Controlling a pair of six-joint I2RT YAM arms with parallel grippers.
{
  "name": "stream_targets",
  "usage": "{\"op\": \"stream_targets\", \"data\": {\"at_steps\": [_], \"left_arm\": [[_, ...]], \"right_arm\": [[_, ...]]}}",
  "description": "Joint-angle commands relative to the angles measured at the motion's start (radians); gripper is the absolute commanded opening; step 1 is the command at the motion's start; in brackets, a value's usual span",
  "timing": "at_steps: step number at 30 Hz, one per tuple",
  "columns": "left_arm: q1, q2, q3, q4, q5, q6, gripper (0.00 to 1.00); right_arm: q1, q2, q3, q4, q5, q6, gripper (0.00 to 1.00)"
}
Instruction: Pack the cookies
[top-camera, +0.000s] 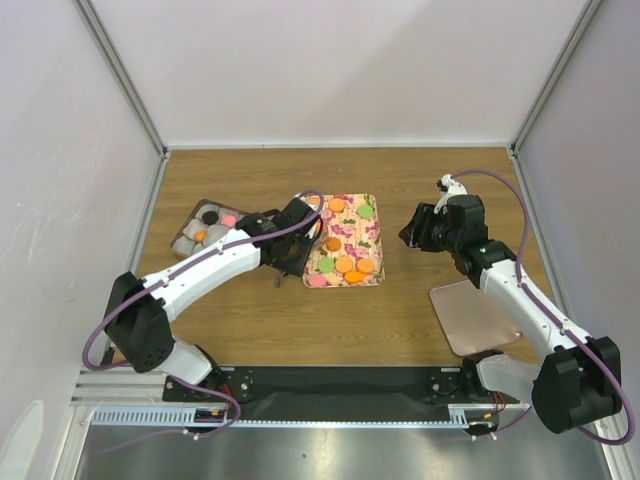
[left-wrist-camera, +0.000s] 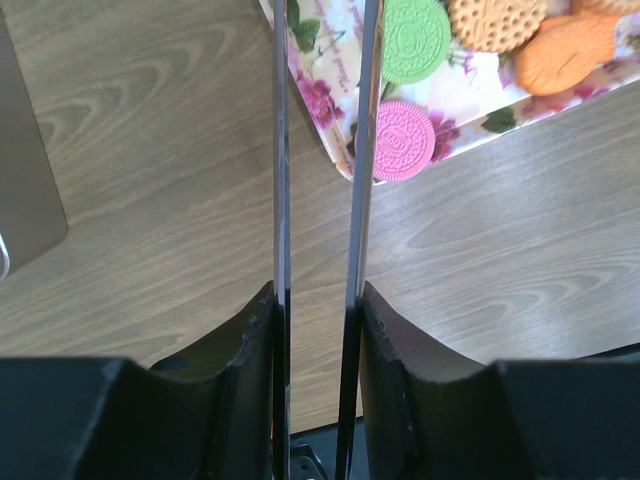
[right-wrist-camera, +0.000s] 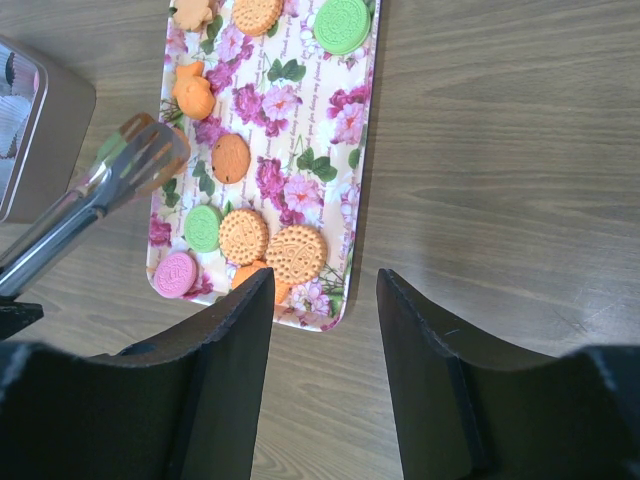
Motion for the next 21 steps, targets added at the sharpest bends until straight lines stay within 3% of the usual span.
{"op": "stream_targets", "data": {"at_steps": [1,11,21], "left_arm": [[-0.008,-0.01,0.061,0.009,-0.031,0.012,0.36],[0.057,-0.104,0.064,-0.046,-0.097,0.017,0.36],[0.323,-0.248,-0.03,-0.061,-0.093,0.034,0.36]], "right_arm": [[-0.001,-0.023,0.01,0.015,0.008,0.001,0.51],[-0.001,-0.02,0.009,0.016,-0.001,0.002,0.51],[0.0,-0.017,0.007,0.022,-0.019,0.007,0.51]]}}
